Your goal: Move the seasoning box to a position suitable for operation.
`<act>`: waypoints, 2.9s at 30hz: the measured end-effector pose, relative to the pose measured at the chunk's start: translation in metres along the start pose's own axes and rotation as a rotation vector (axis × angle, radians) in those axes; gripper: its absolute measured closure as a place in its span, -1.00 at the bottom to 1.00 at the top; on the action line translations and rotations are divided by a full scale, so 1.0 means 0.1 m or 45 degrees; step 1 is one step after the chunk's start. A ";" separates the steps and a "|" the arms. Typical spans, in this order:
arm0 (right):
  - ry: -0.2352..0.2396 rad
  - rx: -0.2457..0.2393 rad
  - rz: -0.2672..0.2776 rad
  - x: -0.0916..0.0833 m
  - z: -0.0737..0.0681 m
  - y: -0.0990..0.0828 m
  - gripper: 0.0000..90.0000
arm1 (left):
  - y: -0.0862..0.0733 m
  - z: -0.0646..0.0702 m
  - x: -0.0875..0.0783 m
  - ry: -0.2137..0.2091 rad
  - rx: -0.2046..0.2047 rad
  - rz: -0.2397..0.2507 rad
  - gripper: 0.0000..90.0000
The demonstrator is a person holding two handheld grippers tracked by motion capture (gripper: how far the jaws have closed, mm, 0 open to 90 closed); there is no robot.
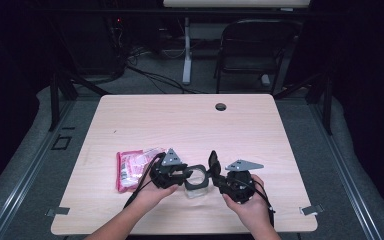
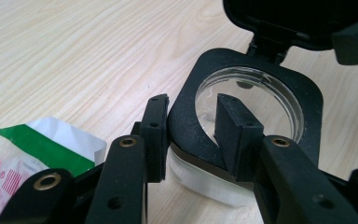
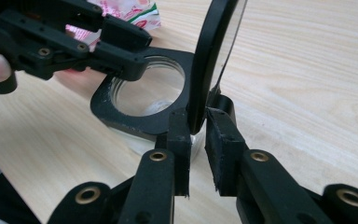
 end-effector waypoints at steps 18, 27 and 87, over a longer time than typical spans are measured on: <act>-0.010 0.008 0.061 0.14 0.17 0.13 0.86 | -0.05 0.05 -0.07 -0.014 -0.036 0.011 0.34; 0.001 0.026 0.086 0.17 0.22 0.16 0.87 | -0.05 0.07 -0.07 -0.039 -0.051 0.008 0.32; 0.100 0.017 0.015 -0.31 0.04 0.35 0.26 | -0.67 -0.46 -0.28 0.344 0.047 -0.034 -0.04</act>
Point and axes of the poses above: each handheld gripper's, and its own axes: x roughly forward along the jaws, y roughly out of its top, z roughly to its right, the point moved 3 cm from there along x, roughly forward along the jaws, and after that the axes turned 14 degrees about y, right-handed, at the moved point
